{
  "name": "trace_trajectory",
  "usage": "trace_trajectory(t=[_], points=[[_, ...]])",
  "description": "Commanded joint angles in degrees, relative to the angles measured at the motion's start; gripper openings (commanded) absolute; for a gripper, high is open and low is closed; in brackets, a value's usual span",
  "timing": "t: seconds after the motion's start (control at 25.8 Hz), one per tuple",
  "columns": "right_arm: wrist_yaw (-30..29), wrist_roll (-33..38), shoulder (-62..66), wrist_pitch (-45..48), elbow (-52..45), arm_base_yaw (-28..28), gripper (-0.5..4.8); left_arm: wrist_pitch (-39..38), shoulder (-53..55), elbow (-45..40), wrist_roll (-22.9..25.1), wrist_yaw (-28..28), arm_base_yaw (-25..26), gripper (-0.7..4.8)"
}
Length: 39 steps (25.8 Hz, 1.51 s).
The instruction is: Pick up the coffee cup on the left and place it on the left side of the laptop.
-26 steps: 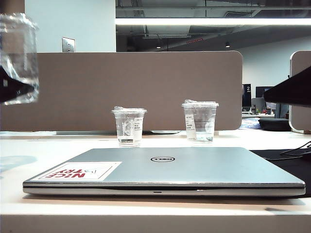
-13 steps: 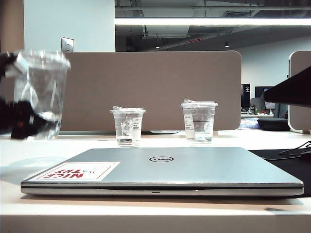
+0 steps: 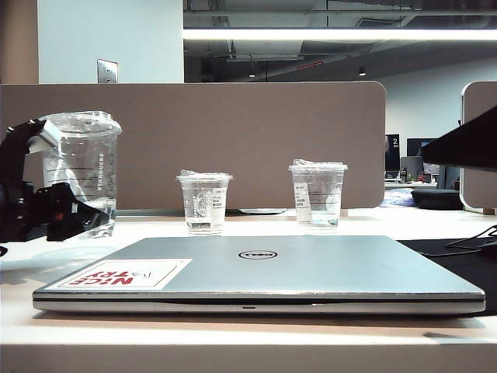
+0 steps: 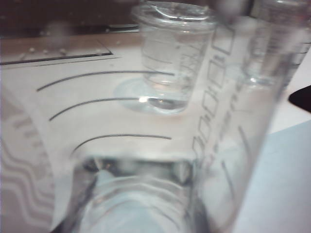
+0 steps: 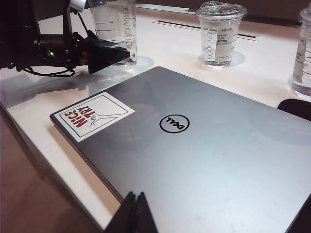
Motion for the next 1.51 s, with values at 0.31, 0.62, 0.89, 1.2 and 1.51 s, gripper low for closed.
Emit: trace_trajectory(t=[0.31,0.62,0.89,1.2,1.51], points=[[0.11,0.0,-0.04,0.9,-0.24,0.02,-0.05,1.31,2.49,2.62,2.29,2.4,-0.76,2.06],[0.11,0.0,-0.04,0.9,-0.24,0.0,-0.05,1.38,5.38,4.68,2.01,4.07,-0.74,2.06],[0.11,0.0,-0.04,0.9,-0.24,0.0,-0.05,-3.8,5.51,4.66,2.91,4.17,-0.74,2.06],[0.11,0.0,-0.04,0.9,-0.24,-0.02,-0.05,-3.72,5.75,4.61,2.67,4.72,-0.74,2.16],[0.11,0.0,-0.04,0.9,-0.24,-0.02,-0.05,-3.61,5.7,4.07,2.1,4.7,-0.63,3.44]])
